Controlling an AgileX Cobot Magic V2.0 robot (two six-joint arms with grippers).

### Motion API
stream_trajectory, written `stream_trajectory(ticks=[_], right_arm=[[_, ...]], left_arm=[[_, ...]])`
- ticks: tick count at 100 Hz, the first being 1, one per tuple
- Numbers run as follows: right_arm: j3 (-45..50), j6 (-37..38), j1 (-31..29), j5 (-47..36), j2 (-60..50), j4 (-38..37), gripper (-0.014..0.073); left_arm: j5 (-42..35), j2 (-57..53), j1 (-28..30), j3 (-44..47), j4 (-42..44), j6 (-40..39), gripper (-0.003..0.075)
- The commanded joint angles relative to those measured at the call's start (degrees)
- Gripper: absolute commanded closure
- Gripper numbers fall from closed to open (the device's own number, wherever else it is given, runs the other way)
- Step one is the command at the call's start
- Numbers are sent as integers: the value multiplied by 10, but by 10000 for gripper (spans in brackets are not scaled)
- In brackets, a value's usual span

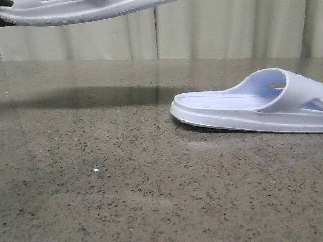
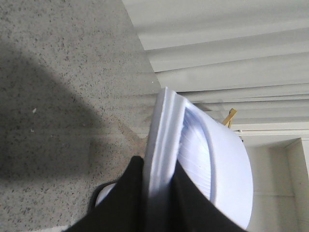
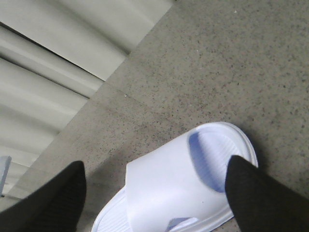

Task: Insert blue slippers together front up
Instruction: 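Lift the grasped slipper off the table with the left gripper, then grasp the heel rim of the other slipper with the right gripper and lift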

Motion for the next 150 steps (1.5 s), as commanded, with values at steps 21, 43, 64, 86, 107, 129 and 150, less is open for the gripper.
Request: stream_trajectory(ticks=[21, 43, 64, 86, 107, 129, 150], right_arm=[[-13, 1, -1, -64, 74, 55, 76], [-13, 1, -1, -70, 128, 81, 77], [-13, 1, -1, -91, 157, 86, 77], [-13, 1, -1, -100, 191, 87, 77], [-13, 1, -1, -104, 219, 101, 77], [-13, 1, -1, -120, 236, 123, 106], [-13, 1, -1, -107, 246, 127, 212]], left_arm=[[41, -20, 0, -13, -37, 1, 704], [41, -20, -1, -13, -37, 1, 704], [41, -20, -1, -13, -37, 1, 704], [40, -20, -1, -13, -37, 1, 704], [39, -20, -1, -13, -37, 1, 704], [37, -20, -1, -13, -37, 1, 704], [34, -19, -1, -13, -37, 1, 704]])
